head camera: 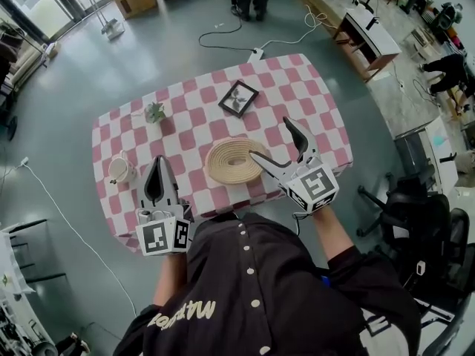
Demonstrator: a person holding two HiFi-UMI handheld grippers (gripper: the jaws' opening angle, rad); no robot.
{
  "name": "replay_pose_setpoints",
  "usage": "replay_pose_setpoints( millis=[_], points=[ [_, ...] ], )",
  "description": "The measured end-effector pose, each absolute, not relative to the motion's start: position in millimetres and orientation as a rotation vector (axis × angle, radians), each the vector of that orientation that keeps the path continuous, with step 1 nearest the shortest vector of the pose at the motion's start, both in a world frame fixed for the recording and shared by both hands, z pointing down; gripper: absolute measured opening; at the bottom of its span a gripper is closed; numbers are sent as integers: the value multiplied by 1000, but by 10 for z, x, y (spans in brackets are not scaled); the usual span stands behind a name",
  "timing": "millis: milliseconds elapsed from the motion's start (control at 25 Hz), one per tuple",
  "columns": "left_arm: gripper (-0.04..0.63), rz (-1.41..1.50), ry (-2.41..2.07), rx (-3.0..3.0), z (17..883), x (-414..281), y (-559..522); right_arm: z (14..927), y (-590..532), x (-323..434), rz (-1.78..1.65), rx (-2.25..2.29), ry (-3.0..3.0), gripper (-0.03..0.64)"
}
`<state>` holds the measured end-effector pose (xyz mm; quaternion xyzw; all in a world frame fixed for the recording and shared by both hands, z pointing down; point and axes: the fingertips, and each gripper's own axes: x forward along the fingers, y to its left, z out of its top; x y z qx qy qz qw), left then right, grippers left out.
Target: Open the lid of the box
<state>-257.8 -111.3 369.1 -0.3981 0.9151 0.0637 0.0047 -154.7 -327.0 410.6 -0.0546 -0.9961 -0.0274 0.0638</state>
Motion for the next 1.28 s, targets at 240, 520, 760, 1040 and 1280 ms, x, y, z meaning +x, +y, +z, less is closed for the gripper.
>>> replay_pose_setpoints(
  millis=[240, 520, 760, 1040, 1280],
  points=[
    [11, 196, 2897, -1260, 3795, -2652, -1059, 4309, -3201, -1635, -46, -176, -2965, 451],
    [11, 191, 2942, -1241, 3909, -2638, -937, 4736, -2980, -1684, -78, -261, -2854, 456],
    [11, 189, 2982, -1212, 3987, -2616, -805, 5189, -2758, -1734, -89, -398, -2729, 454],
    [11, 187, 3014, -1173, 4032, -2598, -654, 5765, -2412, -1737, -86, -587, -2557, 454],
    [11, 178, 3041, -1140, 4077, -2618, -530, 6197, -2236, -1713, -131, -692, -2413, 454]
  ],
)
